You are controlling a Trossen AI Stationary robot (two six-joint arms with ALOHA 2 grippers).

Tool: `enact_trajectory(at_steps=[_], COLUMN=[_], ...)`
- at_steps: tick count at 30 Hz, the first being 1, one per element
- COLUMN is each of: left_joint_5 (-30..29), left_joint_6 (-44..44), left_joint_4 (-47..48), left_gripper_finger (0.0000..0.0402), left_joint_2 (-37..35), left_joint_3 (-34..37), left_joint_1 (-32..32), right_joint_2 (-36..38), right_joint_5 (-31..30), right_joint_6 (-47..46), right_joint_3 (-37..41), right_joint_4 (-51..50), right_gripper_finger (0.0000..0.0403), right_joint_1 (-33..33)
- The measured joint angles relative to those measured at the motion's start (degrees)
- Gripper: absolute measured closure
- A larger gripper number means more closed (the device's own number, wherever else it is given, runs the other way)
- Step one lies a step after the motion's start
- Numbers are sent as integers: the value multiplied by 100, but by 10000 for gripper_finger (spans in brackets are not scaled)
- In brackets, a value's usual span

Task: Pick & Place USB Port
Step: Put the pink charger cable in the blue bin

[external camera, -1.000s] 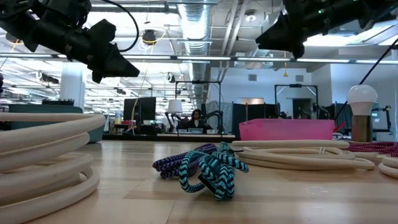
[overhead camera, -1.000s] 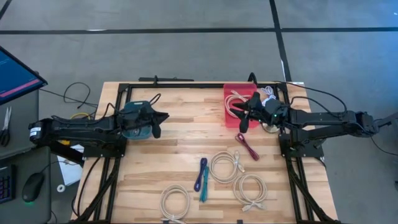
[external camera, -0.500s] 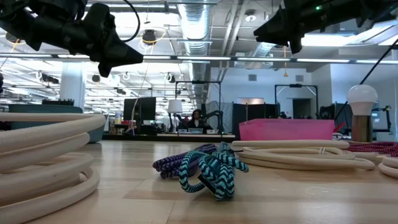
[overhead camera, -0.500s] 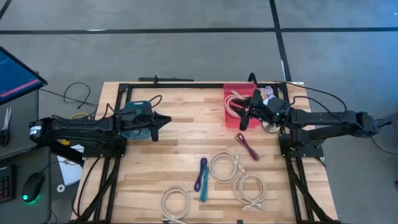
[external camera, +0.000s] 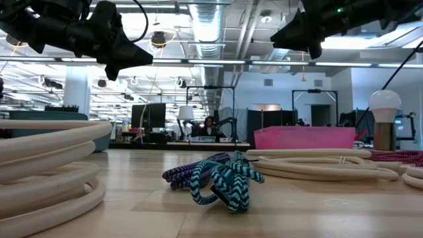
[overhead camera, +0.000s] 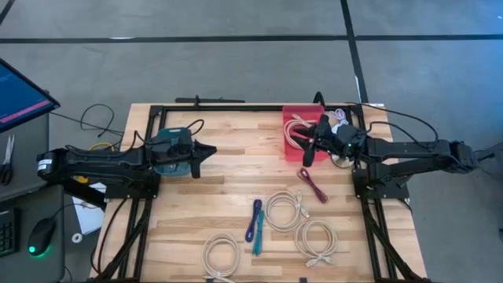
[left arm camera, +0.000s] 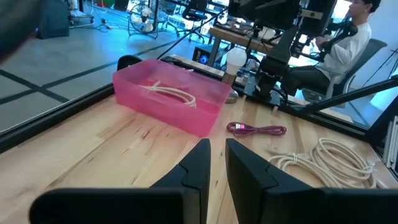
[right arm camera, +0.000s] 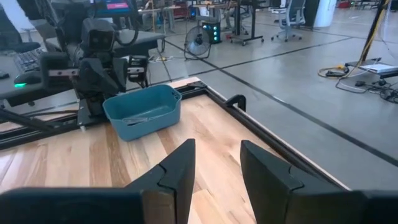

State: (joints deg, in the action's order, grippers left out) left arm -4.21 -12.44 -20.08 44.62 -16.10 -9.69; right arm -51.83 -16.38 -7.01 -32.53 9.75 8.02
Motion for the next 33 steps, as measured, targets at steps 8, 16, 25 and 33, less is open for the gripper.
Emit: enact_trajectory(at_steps=[8, 16, 25, 33], left_joint_5=[-4, -22, -3, -2], left_joint_6=[16, -1, 8, 12], left_joint_4=[-21, -147, -146, -144], left_gripper_finger=[358, 392, 388, 393], left_joint_2=[0, -2, -2, -2], left_joint_3=[0, 0, 0, 0], left_joint_1=[0, 0, 0, 0], right_joint_2=[-2, 139, 87, -52], right_joint_5=[0, -24, -367, -354], right_joint_6=[7, -115, -1541, -3300], right_joint_3=[0, -251, -1510, -1598], right_joint_4=[67, -892, -4050, -6318], right_gripper_finger=[282, 282, 294, 299], right_joint_1=[-18, -243, -733, -732])
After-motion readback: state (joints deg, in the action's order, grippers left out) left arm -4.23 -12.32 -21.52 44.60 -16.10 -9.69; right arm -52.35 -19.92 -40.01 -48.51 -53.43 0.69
